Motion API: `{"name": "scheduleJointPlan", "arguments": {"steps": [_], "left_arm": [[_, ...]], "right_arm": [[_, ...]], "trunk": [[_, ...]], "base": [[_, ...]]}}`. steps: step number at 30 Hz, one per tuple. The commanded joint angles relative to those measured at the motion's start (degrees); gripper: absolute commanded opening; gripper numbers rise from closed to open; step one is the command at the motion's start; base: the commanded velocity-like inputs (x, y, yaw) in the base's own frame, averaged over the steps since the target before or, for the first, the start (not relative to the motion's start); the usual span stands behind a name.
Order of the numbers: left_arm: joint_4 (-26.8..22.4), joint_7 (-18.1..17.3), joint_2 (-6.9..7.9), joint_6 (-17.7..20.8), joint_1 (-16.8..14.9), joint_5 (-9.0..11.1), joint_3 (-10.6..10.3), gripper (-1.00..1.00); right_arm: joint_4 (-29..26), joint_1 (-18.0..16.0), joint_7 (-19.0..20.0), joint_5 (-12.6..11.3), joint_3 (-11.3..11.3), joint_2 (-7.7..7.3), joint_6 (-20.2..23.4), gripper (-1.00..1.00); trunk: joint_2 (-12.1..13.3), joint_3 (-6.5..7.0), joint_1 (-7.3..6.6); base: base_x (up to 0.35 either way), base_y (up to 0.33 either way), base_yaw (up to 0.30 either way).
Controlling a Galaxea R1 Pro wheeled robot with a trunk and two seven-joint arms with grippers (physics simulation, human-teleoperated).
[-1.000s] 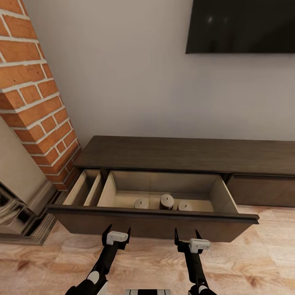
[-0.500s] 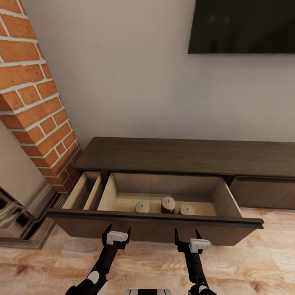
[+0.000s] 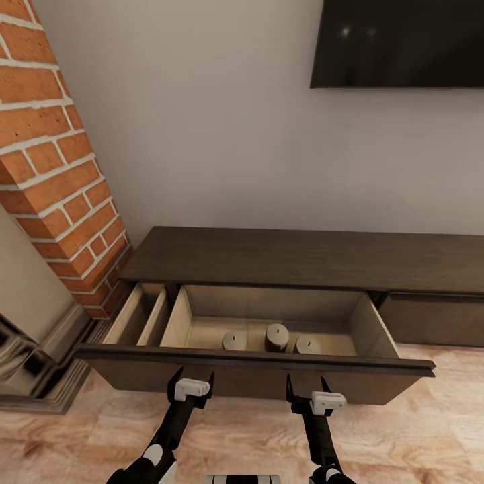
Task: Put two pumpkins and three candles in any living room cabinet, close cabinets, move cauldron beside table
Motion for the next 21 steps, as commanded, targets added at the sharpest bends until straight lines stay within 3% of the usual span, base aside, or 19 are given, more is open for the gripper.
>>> {"name": "scheduleJointPlan", "arguments": {"steps": [1, 21], "left_arm": [[0.02, 0.61, 0.05, -0.22, -0.08, 0.12, -0.50, 1.00], [-0.04, 0.53, 0.15, -0.57, -0.07, 0.11, -0.58, 1.00]], "right_arm": [[0.04, -0.04, -0.18, -0.54, 0.50, -0.02, -0.18, 1.00], [0.04, -0.07, -0.21, -0.56, 0.50, -0.02, -0.18, 1.00]], "trunk": [[-0.02, -0.04, -0.01], [-0.02, -0.04, -0.01]], "base": [[0.028, 0.000, 0.000], [0.027, 0.000, 0.000]]}}
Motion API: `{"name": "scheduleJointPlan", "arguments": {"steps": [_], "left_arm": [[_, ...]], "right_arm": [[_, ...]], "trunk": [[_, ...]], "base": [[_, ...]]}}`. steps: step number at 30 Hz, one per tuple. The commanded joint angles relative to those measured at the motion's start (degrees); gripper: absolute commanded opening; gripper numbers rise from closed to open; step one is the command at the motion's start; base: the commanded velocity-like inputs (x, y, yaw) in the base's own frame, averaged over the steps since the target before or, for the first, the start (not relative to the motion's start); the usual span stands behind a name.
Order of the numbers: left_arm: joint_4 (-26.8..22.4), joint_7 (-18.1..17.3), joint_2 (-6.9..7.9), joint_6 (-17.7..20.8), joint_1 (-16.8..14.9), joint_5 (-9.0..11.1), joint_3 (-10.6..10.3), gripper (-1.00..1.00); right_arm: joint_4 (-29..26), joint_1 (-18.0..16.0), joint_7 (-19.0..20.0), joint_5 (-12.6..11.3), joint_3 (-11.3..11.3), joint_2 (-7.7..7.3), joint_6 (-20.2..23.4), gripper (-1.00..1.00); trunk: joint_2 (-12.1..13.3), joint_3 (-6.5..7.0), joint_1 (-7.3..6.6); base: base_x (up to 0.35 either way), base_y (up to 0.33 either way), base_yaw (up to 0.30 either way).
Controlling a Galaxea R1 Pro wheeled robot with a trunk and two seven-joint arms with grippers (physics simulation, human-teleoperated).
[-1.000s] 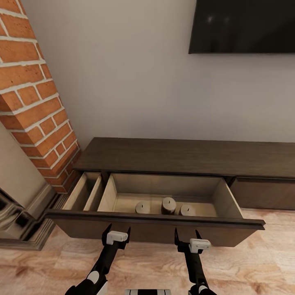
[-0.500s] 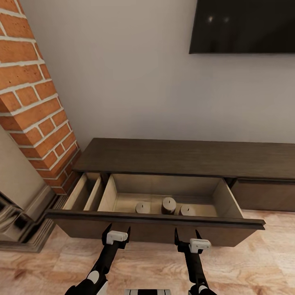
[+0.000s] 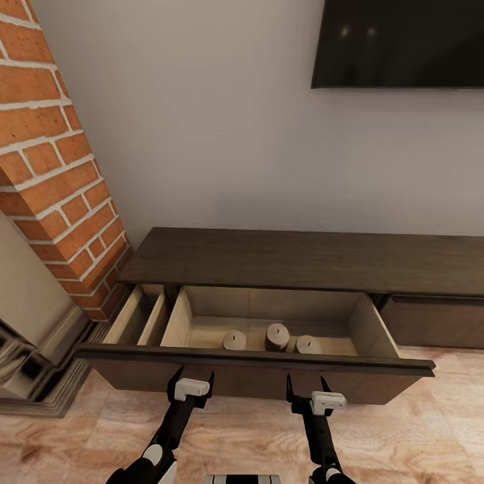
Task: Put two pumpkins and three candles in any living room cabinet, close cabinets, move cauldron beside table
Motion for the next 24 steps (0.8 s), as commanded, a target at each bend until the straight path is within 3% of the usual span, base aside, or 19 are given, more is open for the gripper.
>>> {"name": "scheduleJointPlan", "arguments": {"steps": [1, 24], "left_arm": [[0.00, 0.61, 0.08, -0.24, -0.08, 0.14, -0.51, 1.00], [-0.06, 0.54, 0.31, -1.48, 0.00, 0.10, -0.55, 1.00]], "right_arm": [[0.04, -0.03, -0.17, -0.55, 0.50, -0.02, -0.18, 1.00], [0.04, -0.01, -0.19, -0.61, 0.50, -0.02, -0.18, 1.00]], "trunk": [[-0.02, -0.04, -0.01], [-0.02, -0.04, -0.01]], "base": [[0.002, 0.000, 0.000], [0.111, 0.000, 0.000]]}}
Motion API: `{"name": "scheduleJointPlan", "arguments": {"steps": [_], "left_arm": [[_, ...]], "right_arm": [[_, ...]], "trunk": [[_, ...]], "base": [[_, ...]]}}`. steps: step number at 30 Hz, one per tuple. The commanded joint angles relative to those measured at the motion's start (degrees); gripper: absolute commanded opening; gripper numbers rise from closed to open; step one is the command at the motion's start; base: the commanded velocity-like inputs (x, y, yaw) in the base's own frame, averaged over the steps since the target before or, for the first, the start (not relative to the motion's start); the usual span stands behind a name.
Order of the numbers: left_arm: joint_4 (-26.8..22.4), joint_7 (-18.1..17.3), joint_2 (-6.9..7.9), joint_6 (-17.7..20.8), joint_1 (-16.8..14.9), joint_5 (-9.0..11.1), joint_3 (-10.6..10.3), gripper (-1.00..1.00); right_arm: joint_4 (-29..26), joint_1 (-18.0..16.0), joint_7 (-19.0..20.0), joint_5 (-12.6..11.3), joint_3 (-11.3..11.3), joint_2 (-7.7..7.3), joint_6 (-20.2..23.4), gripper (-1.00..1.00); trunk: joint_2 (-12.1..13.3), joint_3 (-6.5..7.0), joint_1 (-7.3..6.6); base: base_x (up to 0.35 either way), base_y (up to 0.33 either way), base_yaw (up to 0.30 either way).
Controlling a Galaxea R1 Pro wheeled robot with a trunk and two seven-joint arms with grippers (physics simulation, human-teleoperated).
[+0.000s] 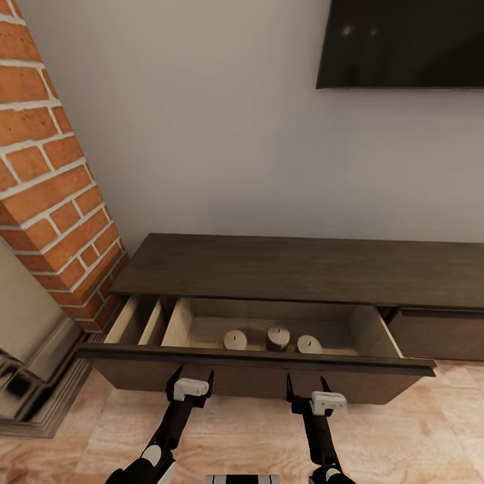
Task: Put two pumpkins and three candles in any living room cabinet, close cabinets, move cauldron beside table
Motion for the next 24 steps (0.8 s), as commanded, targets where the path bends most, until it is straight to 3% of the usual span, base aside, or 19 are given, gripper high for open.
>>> {"name": "scheduleJointPlan", "arguments": {"steps": [1, 24], "left_arm": [[0.03, 0.63, 0.06, -0.24, -0.09, 0.19, -0.48, 1.00], [0.02, 0.62, 0.05, -0.25, -0.09, 0.19, -0.48, 1.00]], "right_arm": [[0.04, -0.06, -0.16, -0.55, 0.50, -0.02, -0.18, 1.00], [0.04, -0.04, -0.14, -0.55, 0.50, -0.02, -0.18, 1.00]], "trunk": [[-0.02, -0.04, 0.00], [-0.02, -0.04, 0.00]], "base": [[0.125, 0.000, 0.000], [0.113, 0.000, 0.000]]}}
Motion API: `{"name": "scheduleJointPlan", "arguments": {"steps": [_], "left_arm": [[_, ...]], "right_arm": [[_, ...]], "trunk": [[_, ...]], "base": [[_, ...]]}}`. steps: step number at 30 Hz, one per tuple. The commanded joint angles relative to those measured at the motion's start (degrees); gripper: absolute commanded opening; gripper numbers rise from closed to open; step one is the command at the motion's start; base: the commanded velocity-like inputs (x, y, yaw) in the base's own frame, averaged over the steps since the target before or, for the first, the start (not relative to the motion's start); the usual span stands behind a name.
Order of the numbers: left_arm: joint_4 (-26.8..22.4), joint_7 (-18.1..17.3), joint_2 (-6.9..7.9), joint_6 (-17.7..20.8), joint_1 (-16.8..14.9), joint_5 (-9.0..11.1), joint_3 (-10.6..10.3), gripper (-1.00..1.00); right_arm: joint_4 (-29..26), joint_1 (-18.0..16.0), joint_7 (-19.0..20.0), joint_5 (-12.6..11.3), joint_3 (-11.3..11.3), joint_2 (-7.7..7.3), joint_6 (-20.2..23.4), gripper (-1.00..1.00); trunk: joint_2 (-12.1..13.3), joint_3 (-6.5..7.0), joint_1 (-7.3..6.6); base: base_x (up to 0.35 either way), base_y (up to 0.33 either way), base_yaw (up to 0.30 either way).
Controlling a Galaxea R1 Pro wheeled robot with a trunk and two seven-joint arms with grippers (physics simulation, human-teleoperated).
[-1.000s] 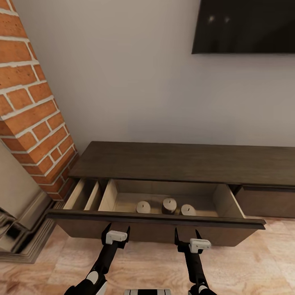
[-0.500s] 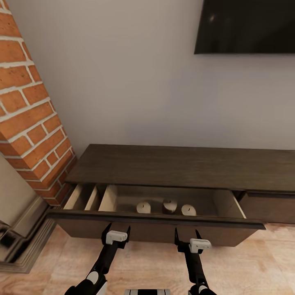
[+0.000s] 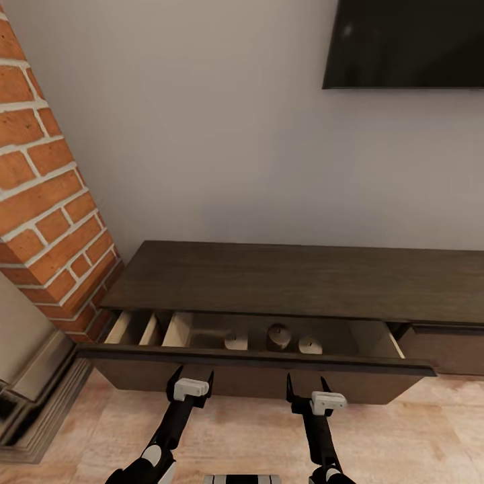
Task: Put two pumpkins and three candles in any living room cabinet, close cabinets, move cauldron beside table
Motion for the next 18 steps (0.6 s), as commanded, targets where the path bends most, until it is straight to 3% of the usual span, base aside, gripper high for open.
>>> {"name": "scheduleJointPlan", "arguments": {"steps": [1, 18], "left_arm": [[0.00, 0.65, 0.06, -0.25, -0.09, 0.27, -0.45, 1.00], [-0.05, 0.65, 0.07, -0.25, -0.09, 0.27, -0.45, 1.00]], "right_arm": [[0.04, -0.05, -0.16, -0.55, 0.50, -0.02, -0.18, 1.00], [0.04, -0.04, -0.13, -0.55, 0.50, -0.02, -0.18, 1.00]], "trunk": [[-0.02, -0.04, 0.00], [-0.02, -0.04, 0.00]], "base": [[0.087, 0.000, 0.000], [0.037, 0.000, 0.000]]}}
